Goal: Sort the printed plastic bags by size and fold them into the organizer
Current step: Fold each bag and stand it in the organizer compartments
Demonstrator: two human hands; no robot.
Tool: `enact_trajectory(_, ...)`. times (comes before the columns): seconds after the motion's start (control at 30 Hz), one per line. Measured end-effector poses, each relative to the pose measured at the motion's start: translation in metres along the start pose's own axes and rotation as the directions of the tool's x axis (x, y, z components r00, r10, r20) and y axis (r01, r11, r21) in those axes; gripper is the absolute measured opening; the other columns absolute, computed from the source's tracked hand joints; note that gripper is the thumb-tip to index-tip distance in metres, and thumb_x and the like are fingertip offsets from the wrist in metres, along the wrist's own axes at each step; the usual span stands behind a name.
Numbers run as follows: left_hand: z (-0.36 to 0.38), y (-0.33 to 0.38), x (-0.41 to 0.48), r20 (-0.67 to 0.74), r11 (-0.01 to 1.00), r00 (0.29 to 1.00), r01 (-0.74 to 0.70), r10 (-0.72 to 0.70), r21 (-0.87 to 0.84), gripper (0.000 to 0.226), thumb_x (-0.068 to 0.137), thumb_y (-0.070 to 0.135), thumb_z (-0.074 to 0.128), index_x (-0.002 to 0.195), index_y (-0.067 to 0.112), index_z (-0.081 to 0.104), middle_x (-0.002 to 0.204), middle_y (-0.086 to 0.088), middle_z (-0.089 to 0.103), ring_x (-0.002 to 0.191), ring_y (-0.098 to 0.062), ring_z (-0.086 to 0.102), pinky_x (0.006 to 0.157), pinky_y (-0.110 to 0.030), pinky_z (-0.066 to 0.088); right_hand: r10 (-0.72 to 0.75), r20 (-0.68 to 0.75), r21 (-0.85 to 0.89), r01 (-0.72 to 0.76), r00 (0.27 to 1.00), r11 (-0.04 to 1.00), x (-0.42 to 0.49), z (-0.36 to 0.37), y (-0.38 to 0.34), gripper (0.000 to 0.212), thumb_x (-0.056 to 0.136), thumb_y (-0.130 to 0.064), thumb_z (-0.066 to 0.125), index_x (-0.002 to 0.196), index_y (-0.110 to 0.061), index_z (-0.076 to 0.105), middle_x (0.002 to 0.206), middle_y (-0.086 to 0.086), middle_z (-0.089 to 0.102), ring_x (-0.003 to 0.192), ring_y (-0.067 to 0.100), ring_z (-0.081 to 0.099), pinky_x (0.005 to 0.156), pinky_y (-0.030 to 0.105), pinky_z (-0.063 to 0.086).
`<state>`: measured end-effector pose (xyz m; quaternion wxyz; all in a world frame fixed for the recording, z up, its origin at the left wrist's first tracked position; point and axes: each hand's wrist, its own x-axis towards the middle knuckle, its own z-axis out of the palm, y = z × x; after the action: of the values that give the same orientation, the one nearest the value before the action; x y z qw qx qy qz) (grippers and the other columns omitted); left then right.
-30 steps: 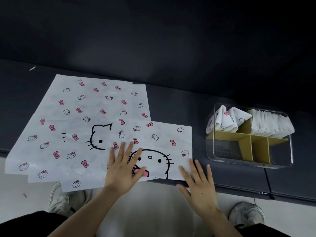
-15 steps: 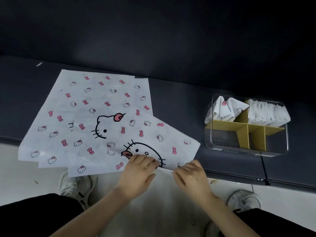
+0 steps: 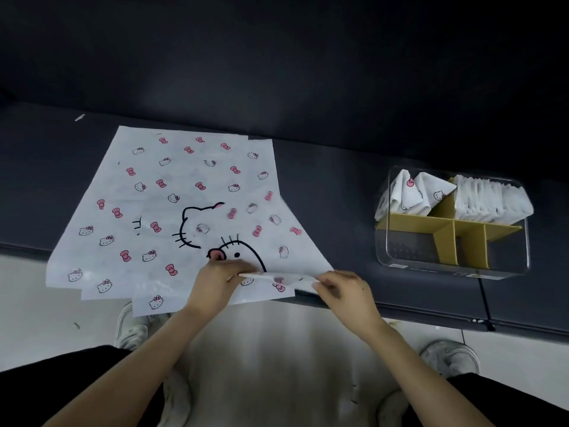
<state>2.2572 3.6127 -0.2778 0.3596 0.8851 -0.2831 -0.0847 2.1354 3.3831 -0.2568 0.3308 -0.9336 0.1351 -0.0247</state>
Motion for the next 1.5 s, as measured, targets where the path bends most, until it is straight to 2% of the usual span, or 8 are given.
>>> enact_trajectory(0.13,0.003,0.007,0.013,0.075,0.954,0.958,0.284,-0.277,-0.096,0.018,0.090,0.025,0.065,0.084,0.009,0.071,0.080,0.004,0.064,0.050,0.005,0.050,0.052,-0.016,0.037,0.139,0.252,0.305,-0.215,0.958,0.928,-0.003,-0.029,-0.027,0.017,0.089,-0.016,0.062,0.073,-0.012,0.064,0.068,0.015,0.064,0.056,0.003,0.051,0.061,0.019,0.039)
enact_trajectory(0.37,0.007,0.000,0.014,0.211,0.776,0.849,0.528,-0.484,-0.344,0.046,0.093,0.030,0.058,0.062,0.015,0.029,0.055,0.006,0.022,0.049,-0.013,0.020,0.041,-0.016,0.021,0.146,0.520,0.606,-0.484,0.842,0.632,0.023,-0.073,-0.030,0.021,0.084,-0.023,0.065,0.105,-0.019,0.069,0.100,0.000,0.074,0.090,0.012,0.069,0.076,0.022,0.052)
enact_trajectory(0.6,0.006,-0.009,0.018,0.205,0.779,0.844,0.536,-0.495,-0.326,0.045,0.093,0.035,0.058,0.068,0.001,0.041,0.059,0.002,0.034,0.053,-0.011,0.028,0.045,-0.017,0.022,0.588,0.325,0.740,-0.586,0.741,0.329,0.043,-0.013,0.010,0.012,0.086,-0.008,0.066,0.095,0.000,0.068,0.090,0.011,0.073,0.074,0.020,0.071,0.064,0.029,0.058)
enact_trajectory(0.77,0.003,-0.005,0.018,0.167,0.772,0.846,0.531,-0.506,-0.350,0.041,0.096,0.036,0.052,0.074,0.001,0.055,0.060,-0.002,0.040,0.054,-0.012,0.033,0.053,-0.022,0.030,0.707,0.164,0.651,-0.614,0.688,0.447,0.062,0.024,0.020,0.040,0.083,-0.014,0.069,0.080,0.022,0.054,0.088,0.038,0.061,0.067,0.019,0.051,0.062,0.033,0.042)
enact_trajectory(0.93,0.026,-0.001,0.012,-0.199,0.860,0.843,0.453,-0.499,-0.237,0.019,0.094,0.020,0.057,0.081,0.007,0.061,0.053,0.000,0.054,0.047,-0.013,0.044,0.050,-0.020,0.034,0.665,0.032,0.471,-0.598,0.747,0.649,0.068,0.025,0.013,0.049,0.086,-0.019,0.063,0.051,-0.014,0.029,0.044,-0.005,0.030,0.054,0.018,0.031,0.049,0.027,0.023)
enact_trajectory(1.23,0.051,0.001,0.017,-0.477,0.902,0.847,0.374,-0.236,0.217,0.025,0.085,0.009,0.037,0.083,0.000,0.060,0.048,-0.006,0.053,0.039,-0.027,0.038,0.057,-0.032,0.034,0.585,-0.022,0.235,-0.564,0.811,0.791,0.086,0.027,0.012,0.044,0.089,-0.026,0.057,0.053,-0.013,0.036,0.050,0.001,0.039,0.055,0.022,0.043,0.057,0.029,0.034)
enact_trajectory(1.4,0.055,-0.010,0.016,-0.451,0.807,0.884,0.352,-0.120,0.475,0.045,0.070,-0.005,0.048,0.113,0.002,0.057,0.086,-0.019,0.058,0.075,-0.035,0.053,0.078,-0.049,0.037,0.630,-0.004,0.242,-0.611,0.776,0.754,0.094,0.027,0.015,0.042,0.088,-0.033,0.061,0.054,-0.015,0.043,0.053,0.000,0.048,0.058,0.023,0.051,0.051,0.026,0.034)
enact_trajectory(1.5,0.055,-0.014,0.024,-0.279,0.865,0.949,0.014,0.146,0.501,0.061,0.063,-0.007,0.029,0.117,0.005,0.054,0.115,-0.021,0.050,0.104,-0.042,0.049,0.109,-0.046,0.023,0.634,0.011,0.239,-0.617,0.774,0.750,0.098,0.028,0.016,0.036,0.087,-0.037,0.061,0.060,-0.015,0.051,0.058,0.001,0.054,0.064,0.026,0.057,0.057,0.027,0.038)
